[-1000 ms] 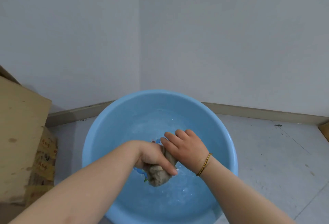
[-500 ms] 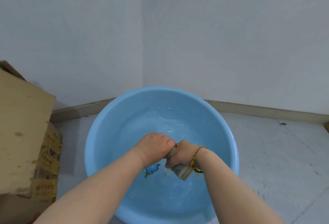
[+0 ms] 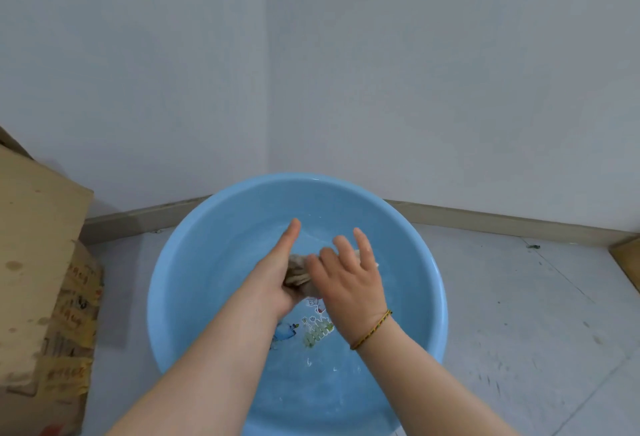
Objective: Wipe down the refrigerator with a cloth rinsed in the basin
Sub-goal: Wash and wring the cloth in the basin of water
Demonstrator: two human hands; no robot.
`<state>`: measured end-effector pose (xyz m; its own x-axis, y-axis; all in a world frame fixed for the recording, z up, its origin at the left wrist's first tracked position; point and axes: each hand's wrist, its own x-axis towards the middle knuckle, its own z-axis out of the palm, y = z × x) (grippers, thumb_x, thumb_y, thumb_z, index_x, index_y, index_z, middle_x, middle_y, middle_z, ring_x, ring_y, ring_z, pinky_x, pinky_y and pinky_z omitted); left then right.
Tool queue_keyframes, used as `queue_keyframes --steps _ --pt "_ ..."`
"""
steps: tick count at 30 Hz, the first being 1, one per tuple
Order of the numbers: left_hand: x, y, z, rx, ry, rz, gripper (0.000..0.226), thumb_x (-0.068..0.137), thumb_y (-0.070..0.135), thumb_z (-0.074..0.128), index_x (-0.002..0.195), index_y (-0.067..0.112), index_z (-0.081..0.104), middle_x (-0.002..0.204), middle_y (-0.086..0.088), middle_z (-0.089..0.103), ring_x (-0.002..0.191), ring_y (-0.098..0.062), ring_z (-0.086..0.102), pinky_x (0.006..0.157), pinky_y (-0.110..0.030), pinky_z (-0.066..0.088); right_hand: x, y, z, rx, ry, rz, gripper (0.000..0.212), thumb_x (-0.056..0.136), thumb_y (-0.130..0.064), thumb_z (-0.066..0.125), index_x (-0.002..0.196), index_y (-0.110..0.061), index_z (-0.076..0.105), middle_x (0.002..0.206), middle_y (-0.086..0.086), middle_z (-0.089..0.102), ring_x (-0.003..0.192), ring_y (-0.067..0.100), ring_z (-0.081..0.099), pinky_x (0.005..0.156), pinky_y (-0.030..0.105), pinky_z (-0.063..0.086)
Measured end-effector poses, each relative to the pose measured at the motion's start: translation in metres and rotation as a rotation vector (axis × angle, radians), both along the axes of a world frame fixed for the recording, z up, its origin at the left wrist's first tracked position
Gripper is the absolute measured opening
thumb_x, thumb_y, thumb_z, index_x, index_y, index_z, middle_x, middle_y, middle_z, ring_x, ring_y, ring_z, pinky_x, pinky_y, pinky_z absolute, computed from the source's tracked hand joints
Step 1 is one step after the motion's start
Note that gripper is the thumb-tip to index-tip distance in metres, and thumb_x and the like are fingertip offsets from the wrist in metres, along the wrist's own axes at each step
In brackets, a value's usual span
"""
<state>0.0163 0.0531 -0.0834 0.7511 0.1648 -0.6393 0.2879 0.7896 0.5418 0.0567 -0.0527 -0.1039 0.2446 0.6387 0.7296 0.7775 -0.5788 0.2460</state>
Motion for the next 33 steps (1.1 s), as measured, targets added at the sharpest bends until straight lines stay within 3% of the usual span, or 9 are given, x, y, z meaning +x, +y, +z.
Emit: queue_keyframes --steps 2,5,7,10,13,16,19,25,33 --pt "0.002 0.005 -0.01 0.037 0.033 0.102 0.033 0.069 0.033 0.072 0.081 0.009 0.053 0.069 -0.007 0.05 0.05 -0.016 0.052 0.046 -0.022 0.048 -0.005 0.003 -0.006 0.077 -0.046 0.111 0.026 0.087 0.002 0.025 0.08 -0.013 0.044 0.061 0.001 0.057 0.09 0.022 0.047 0.1 0.043 0.034" --pt "0.0 0.001 -0.015 -0.053 -0.094 0.197 0.019 0.083 0.014 0.059 0.097 0.005 0.051 0.081 -0.01 0.056 0.062 -0.017 0.06 0.05 -0.022 0.054 -0.01 0.007 -0.01 0.203 0.083 0.169 0.022 0.091 0.001 0.027 0.087 -0.011 0.045 0.072 0.004 0.059 0.078 0.018 0.043 0.071 0.031 0.046" --pt "0.003 -0.004 -0.006 -0.117 -0.218 0.284 0.006 0.088 0.006 0.051 0.09 0.01 0.048 0.081 -0.008 0.058 0.054 -0.011 0.062 0.05 -0.019 0.053 -0.017 0.012 -0.011 0.369 0.307 0.12 0.018 0.079 0.002 0.04 0.088 -0.013 0.043 0.072 0.005 0.057 0.069 0.014 0.038 0.06 0.022 0.037" --pt "0.006 -0.008 0.008 0.023 -0.343 0.265 0.016 0.088 0.004 0.048 0.084 0.017 0.056 0.064 0.001 0.065 0.04 -0.006 0.053 0.044 -0.014 0.044 -0.038 0.018 -0.01 0.621 0.767 -0.088 0.032 0.064 -0.002 0.057 0.085 -0.022 0.043 0.063 -0.003 0.057 0.067 0.013 0.041 0.056 0.016 0.028" --pt "0.001 -0.006 0.01 0.16 -0.321 0.203 0.031 0.083 0.017 0.054 0.051 0.016 0.055 0.041 0.005 0.05 0.035 -0.01 0.043 0.039 -0.014 0.037 -0.044 0.017 -0.003 0.394 1.327 -0.146 0.023 0.083 -0.009 0.056 0.075 -0.024 0.041 0.064 -0.011 0.046 0.065 0.013 0.045 0.053 0.019 0.027" --pt "-0.001 -0.004 0.006 0.202 -0.257 0.204 0.039 0.089 0.026 0.05 0.053 0.014 0.04 0.036 0.005 0.043 0.028 -0.01 0.038 0.037 -0.013 0.037 -0.039 0.013 0.001 0.053 1.393 -0.134 0.037 0.087 -0.022 0.055 0.06 -0.026 0.029 0.069 -0.001 0.051 0.073 0.019 0.05 0.062 0.022 0.035" --pt "0.0 -0.004 0.004 0.245 -0.211 0.181 0.043 0.088 0.027 0.051 0.05 0.015 0.036 0.035 0.003 0.039 0.029 -0.011 0.036 0.038 -0.015 0.034 -0.036 0.013 0.003 0.109 1.621 -0.06 0.036 0.079 -0.016 0.063 0.055 -0.02 0.037 0.05 -0.008 0.042 0.058 0.017 0.043 0.055 0.023 0.036" --pt "0.001 -0.007 0.002 0.266 -0.189 0.144 0.038 0.089 0.015 0.046 0.055 0.014 0.031 0.034 0.005 0.038 0.029 -0.01 0.036 0.041 -0.016 0.03 -0.027 0.007 0.009 0.085 1.841 -0.068 0.034 0.073 0.004 0.051 0.052 -0.014 0.032 0.028 -0.011 0.029 0.033 0.01 0.031 0.039 0.017 0.026" --pt "0.002 -0.007 0.006 0.353 -0.238 0.052 0.037 0.09 0.01 0.044 0.055 0.012 0.032 0.036 0.005 0.04 0.033 -0.011 0.04 0.038 -0.013 0.034 -0.026 0.0 0.015 0.132 2.148 0.004 0.035 0.077 0.007 0.055 0.057 -0.013 0.034 0.033 -0.005 0.036 0.028 0.008 0.029 0.037 0.01 0.022"
